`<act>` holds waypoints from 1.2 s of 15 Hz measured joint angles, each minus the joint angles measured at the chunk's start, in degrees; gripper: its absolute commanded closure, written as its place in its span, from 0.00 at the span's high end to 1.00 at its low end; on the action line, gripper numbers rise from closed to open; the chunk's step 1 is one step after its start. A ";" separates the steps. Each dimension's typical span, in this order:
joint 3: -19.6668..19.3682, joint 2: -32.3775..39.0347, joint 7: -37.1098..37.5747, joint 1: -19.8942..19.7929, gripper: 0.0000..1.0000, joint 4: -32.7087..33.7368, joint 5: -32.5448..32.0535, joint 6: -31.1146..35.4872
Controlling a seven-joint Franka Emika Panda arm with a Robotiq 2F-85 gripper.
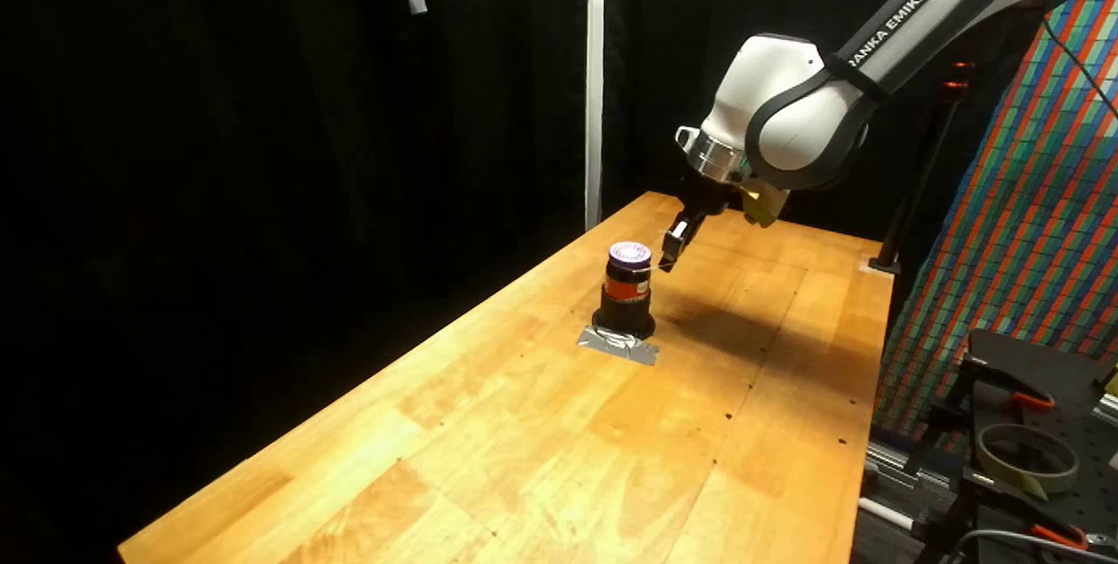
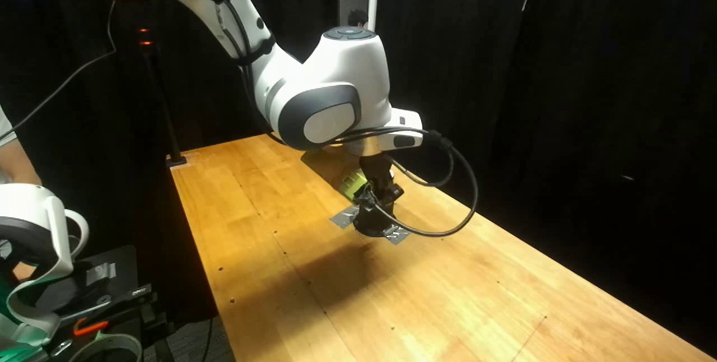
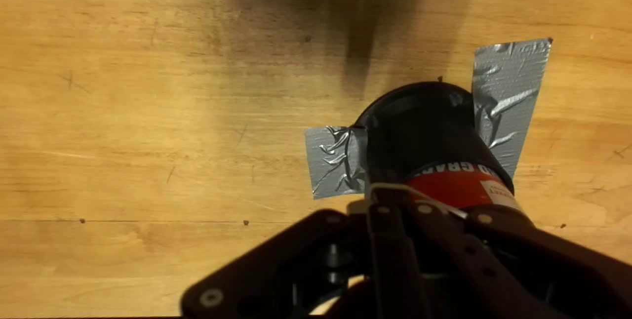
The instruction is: Put the rubber band on the cup
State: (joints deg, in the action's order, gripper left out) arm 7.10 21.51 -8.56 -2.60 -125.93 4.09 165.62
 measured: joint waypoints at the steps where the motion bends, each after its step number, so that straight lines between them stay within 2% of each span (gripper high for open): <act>1: 1.46 -0.12 -1.29 -1.21 0.00 -1.13 1.56 2.14; 4: 8.64 -0.12 -6.72 -7.31 0.00 -3.77 7.26 7.66; 8: 22.43 0.75 -14.25 -19.67 0.00 -5.88 14.25 14.09; 13: 35.86 4.50 -18.69 -33.14 0.00 -8.01 14.53 22.15; 18: 44.27 9.16 -20.28 -43.16 0.00 -10.57 10.97 27.25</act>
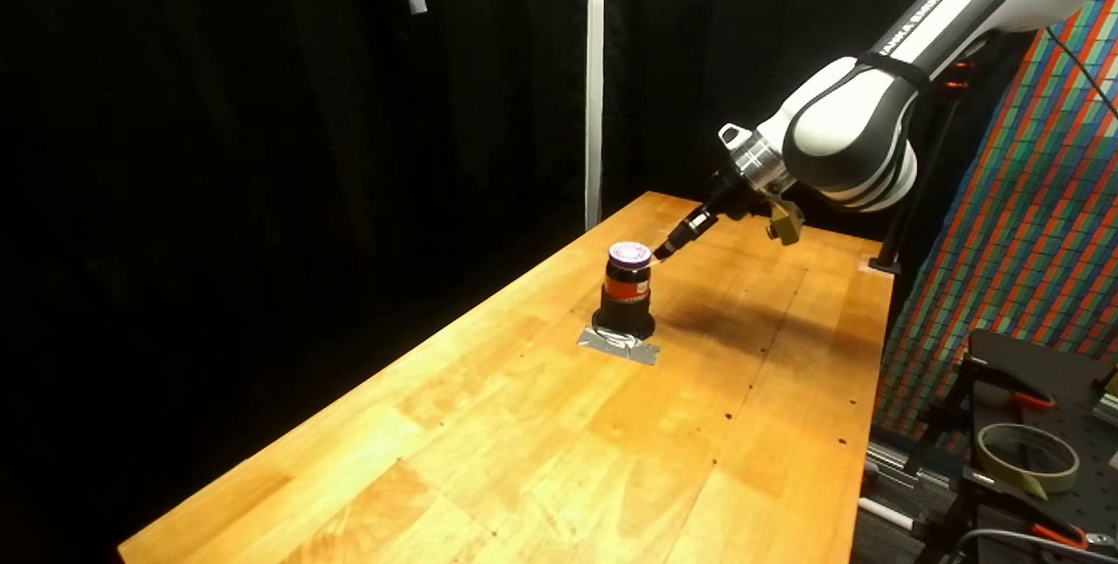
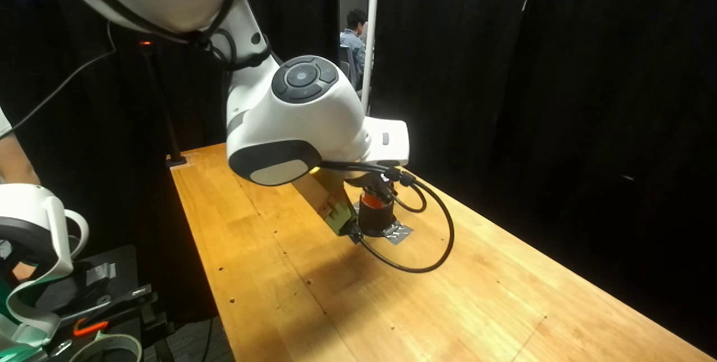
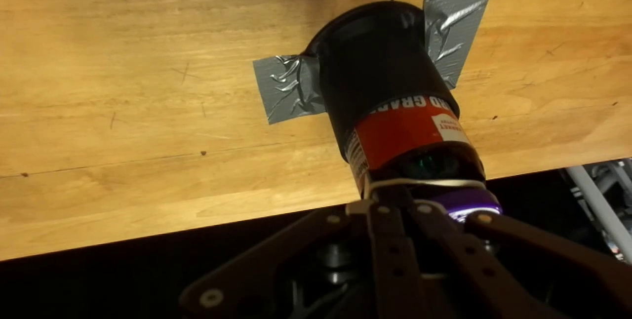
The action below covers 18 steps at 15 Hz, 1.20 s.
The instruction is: Put the rubber band on the cup
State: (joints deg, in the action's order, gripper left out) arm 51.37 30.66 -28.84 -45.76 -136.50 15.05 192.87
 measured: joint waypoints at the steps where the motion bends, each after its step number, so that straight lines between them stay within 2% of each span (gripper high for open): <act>1: 1.31 0.73 -0.03 -1.84 0.00 -0.43 -0.99 0.03; 5: 7.70 4.14 -0.04 -10.28 0.00 -1.78 -4.86 0.03; 9: 11.02 8.85 9.31 -18.15 0.00 -3.00 -21.57 -0.01; 13: 12.36 14.06 13.83 -23.15 0.00 -3.48 -30.75 -0.01; 17: 14.62 19.81 15.58 -27.01 0.00 -3.54 -34.82 -0.08; 18: 15.12 21.10 15.73 -27.70 0.26 -3.55 -35.24 -0.11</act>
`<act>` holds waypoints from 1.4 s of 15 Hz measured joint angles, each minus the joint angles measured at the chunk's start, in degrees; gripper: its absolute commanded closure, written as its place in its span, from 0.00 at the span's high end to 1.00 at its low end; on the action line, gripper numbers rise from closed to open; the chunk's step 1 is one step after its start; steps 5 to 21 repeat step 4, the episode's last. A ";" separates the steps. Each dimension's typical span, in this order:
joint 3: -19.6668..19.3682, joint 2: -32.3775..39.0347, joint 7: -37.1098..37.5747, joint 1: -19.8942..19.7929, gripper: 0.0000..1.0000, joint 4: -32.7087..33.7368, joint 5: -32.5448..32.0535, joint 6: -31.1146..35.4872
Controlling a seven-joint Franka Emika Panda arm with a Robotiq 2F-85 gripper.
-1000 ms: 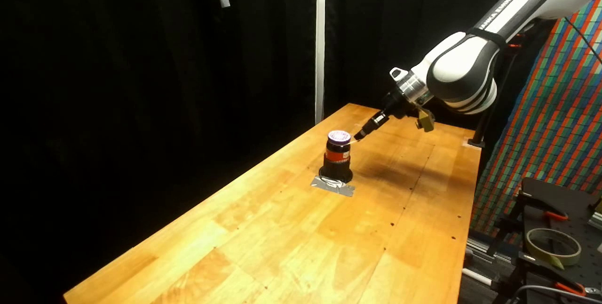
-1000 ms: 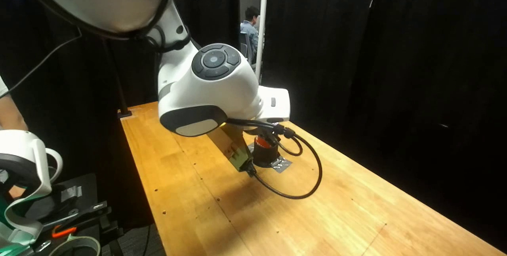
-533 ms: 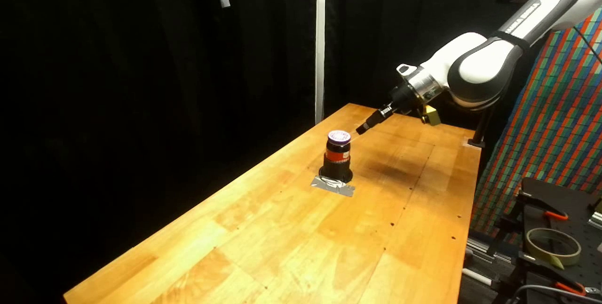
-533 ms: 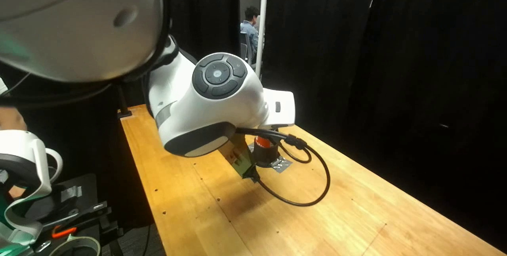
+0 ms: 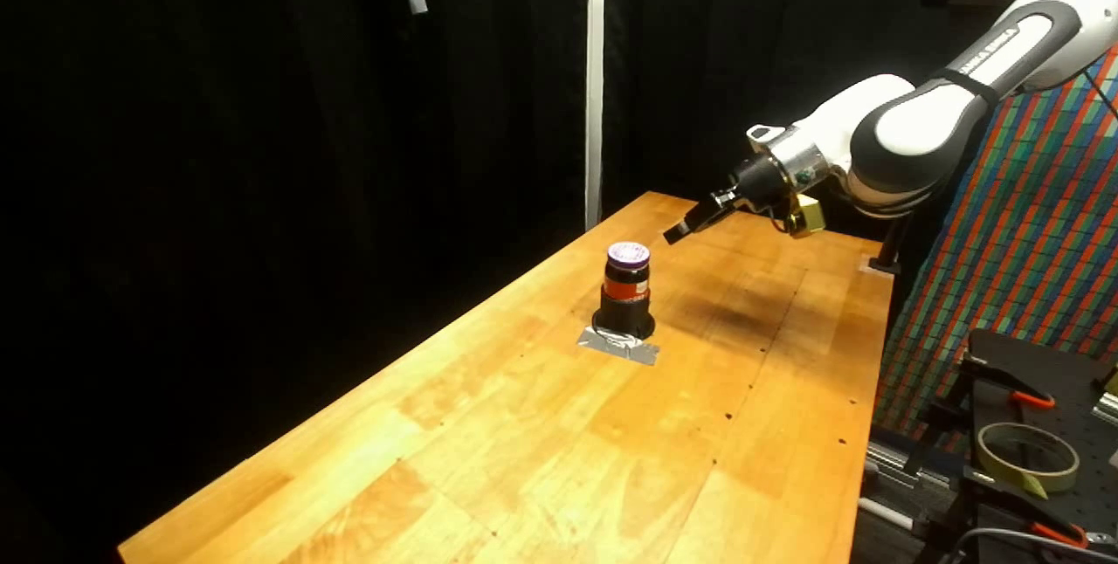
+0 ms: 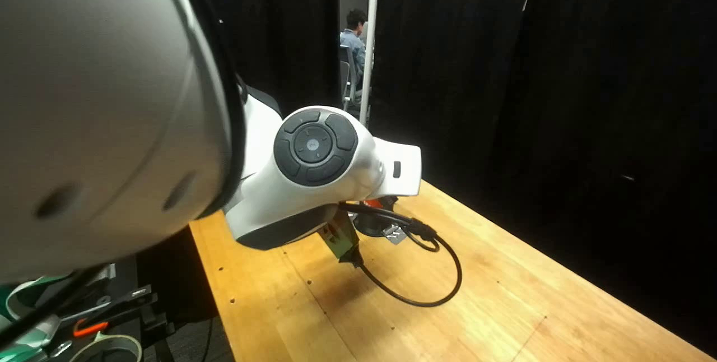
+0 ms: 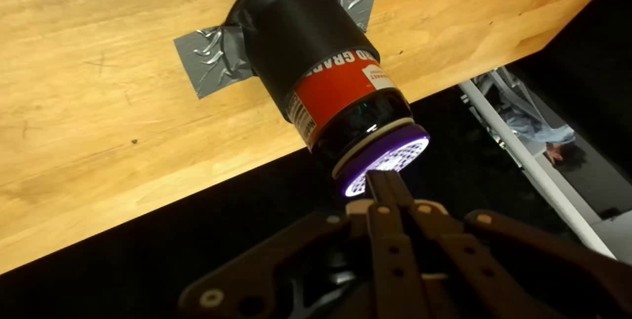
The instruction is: Put the rubber band on the cup
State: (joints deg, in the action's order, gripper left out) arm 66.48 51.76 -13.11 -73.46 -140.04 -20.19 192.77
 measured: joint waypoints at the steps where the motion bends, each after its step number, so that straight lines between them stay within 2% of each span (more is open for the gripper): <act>1: 0.42 1.14 0.09 -0.48 0.27 0.00 -0.18 -0.01; 2: 0.53 1.44 0.45 -0.46 0.07 -0.01 -0.19 -0.12; 4: 0.72 1.42 1.91 -0.33 0.23 0.00 -0.19 -0.91; 21: 0.72 1.42 1.91 -0.33 0.23 0.00 -0.19 -0.91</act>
